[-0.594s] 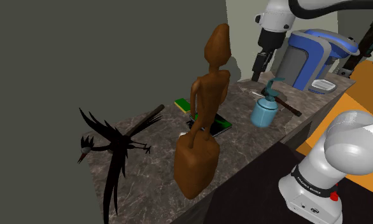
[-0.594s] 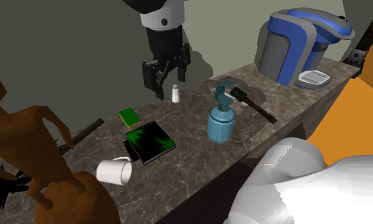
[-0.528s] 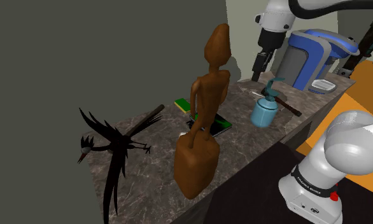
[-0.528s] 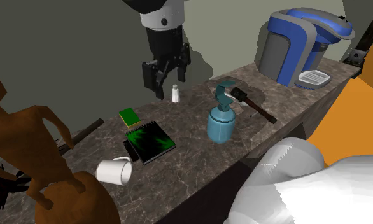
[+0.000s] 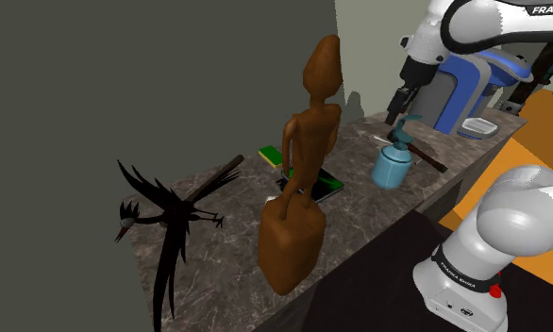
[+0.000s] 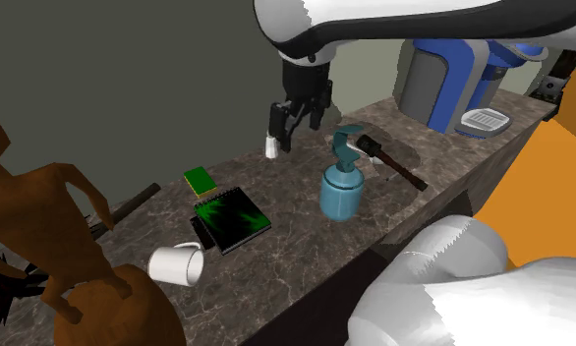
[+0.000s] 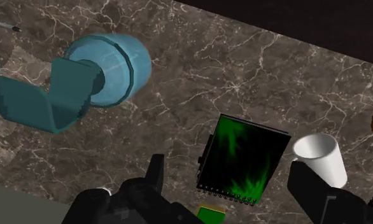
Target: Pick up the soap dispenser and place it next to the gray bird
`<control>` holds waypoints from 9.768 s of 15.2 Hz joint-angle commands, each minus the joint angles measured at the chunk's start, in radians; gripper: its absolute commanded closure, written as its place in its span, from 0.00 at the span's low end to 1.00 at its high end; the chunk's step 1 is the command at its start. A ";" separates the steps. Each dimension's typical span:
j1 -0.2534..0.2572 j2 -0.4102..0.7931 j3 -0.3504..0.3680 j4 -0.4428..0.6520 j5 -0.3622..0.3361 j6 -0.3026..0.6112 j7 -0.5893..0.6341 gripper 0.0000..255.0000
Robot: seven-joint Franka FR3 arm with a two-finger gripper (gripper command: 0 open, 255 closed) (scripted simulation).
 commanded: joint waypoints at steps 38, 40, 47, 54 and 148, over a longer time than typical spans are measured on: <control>-0.178 0.136 -0.494 -0.230 -0.176 0.588 -0.243 1.00; -0.177 0.137 -0.494 -0.230 -0.176 0.588 -0.243 1.00; -0.181 0.079 -0.448 -0.169 -0.157 0.470 -0.230 1.00; -0.176 0.041 -0.409 -0.098 -0.135 0.363 -0.220 1.00; 0.125 0.845 0.199 1.137 0.082 -0.109 0.452 1.00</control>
